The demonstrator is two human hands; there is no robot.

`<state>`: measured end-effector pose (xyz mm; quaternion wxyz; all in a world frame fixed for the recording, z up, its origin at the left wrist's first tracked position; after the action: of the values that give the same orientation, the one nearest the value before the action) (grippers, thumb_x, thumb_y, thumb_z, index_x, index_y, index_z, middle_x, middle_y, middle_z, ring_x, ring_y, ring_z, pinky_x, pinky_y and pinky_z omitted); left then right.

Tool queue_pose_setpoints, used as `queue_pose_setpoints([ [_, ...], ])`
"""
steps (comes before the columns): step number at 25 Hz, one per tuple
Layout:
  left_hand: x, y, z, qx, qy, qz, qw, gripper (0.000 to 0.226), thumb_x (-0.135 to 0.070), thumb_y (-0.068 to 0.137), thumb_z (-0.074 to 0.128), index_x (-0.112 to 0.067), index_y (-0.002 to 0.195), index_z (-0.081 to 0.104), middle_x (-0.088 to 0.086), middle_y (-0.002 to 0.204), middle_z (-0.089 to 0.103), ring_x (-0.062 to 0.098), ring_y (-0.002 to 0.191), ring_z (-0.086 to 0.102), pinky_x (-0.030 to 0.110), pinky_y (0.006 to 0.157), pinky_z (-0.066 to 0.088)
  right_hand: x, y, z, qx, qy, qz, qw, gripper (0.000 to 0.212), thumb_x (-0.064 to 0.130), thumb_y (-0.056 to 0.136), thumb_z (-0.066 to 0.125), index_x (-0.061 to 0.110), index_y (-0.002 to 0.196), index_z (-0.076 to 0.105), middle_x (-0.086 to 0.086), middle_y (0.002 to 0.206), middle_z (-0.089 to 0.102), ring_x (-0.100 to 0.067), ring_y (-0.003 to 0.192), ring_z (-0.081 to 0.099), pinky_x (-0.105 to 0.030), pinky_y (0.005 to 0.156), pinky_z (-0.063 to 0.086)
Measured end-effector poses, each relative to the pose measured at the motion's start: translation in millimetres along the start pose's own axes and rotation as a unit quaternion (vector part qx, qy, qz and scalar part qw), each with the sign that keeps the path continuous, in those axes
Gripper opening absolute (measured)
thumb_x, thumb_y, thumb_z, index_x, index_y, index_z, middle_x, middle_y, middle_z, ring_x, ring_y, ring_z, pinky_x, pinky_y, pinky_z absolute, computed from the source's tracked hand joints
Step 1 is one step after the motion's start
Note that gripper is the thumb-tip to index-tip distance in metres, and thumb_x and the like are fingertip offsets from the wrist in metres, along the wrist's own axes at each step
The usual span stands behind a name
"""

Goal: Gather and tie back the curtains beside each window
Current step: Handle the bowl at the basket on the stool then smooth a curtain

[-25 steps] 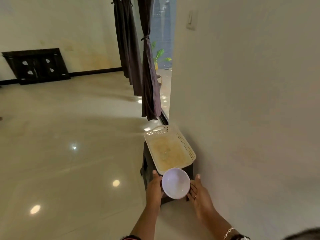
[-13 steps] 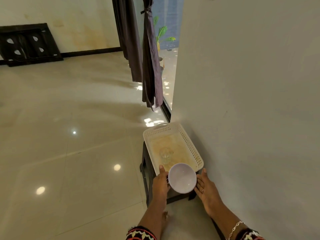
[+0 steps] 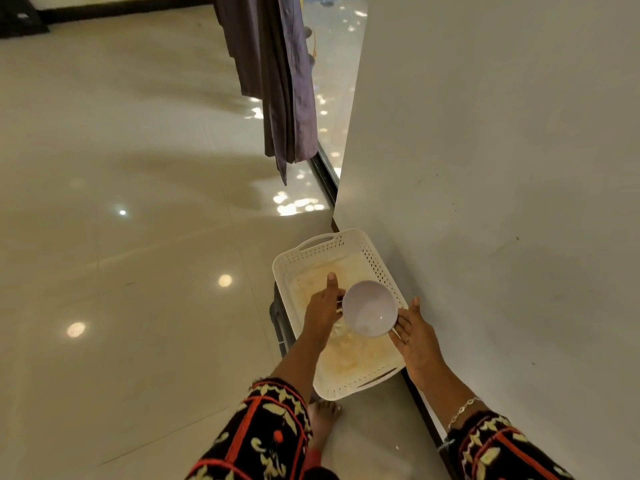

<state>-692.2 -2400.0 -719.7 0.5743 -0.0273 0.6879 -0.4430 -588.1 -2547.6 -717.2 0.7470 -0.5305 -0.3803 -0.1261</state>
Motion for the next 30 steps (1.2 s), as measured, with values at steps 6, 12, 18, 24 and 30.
queue_pose_setpoints([
  [6, -11, 57, -18, -0.021, -0.033, -0.005, 0.999, 0.062, -0.051, 0.095, 0.027, 0.0, 0.106, 0.062, 0.016, 0.11, 0.063, 0.026, 0.104, 0.059, 0.031, 0.085, 0.048, 17, 61, 43, 0.028, -0.049, 0.002, 0.998, 0.053, 0.045, 0.095, 0.037, 0.009, 0.133, 0.044, -0.001, 0.113, 0.055, -0.014, 0.106, 0.051, -0.021, 0.083, 0.044],
  [12, -5, 89, -48, -0.076, -0.085, -0.015, 0.993, 0.051, -0.047, 0.097, 0.027, -0.009, 0.091, 0.061, 0.011, 0.103, 0.061, 0.023, 0.102, 0.056, 0.03, 0.087, 0.044, 14, 109, 90, 0.084, -0.146, 0.0, 0.986, 0.054, 0.047, 0.095, 0.034, 0.013, 0.137, 0.041, 0.003, 0.115, 0.05, -0.013, 0.108, 0.047, -0.024, 0.089, 0.04],
  [18, 2, 114, -57, -0.106, -0.067, -0.03, 0.992, 0.051, -0.046, 0.098, 0.025, -0.01, 0.08, 0.055, 0.01, 0.09, 0.057, 0.024, 0.094, 0.054, 0.035, 0.087, 0.044, 10, 137, 110, 0.104, -0.208, -0.003, 0.973, 0.034, 0.049, 0.095, 0.033, 0.027, 0.113, 0.051, 0.003, 0.111, 0.054, -0.017, 0.11, 0.051, -0.027, 0.092, 0.041],
  [24, 38, 110, -65, -0.143, -0.078, -0.076, 0.984, 0.063, -0.051, 0.096, 0.021, -0.003, 0.122, 0.053, 0.016, 0.117, 0.057, 0.029, 0.113, 0.052, 0.044, 0.105, 0.039, -9, 153, 128, 0.143, -0.309, 0.017, 0.94, 0.046, 0.055, 0.091, 0.034, 0.016, 0.098, 0.057, -0.017, 0.12, 0.059, -0.03, 0.119, 0.051, -0.047, 0.105, 0.037],
  [30, 44, 118, -63, -0.122, -0.078, -0.073, 0.987, 0.057, -0.054, 0.096, 0.017, -0.018, 0.131, 0.045, 0.004, 0.115, 0.049, 0.018, 0.106, 0.045, 0.034, 0.092, 0.034, -24, 162, 129, 0.145, -0.312, 0.028, 0.938, 0.061, 0.055, 0.091, 0.035, 0.002, 0.114, 0.055, -0.024, 0.127, 0.053, -0.034, 0.122, 0.048, -0.049, 0.106, 0.037],
])
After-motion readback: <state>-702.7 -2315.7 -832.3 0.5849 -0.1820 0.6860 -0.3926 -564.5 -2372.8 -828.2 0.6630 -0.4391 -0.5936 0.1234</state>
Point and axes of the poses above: each hand's wrist, its own y-axis towards the middle knuckle, its own z-axis out of the palm, x = y × z, the point moved 10 cm from there along y, towards the middle knuckle
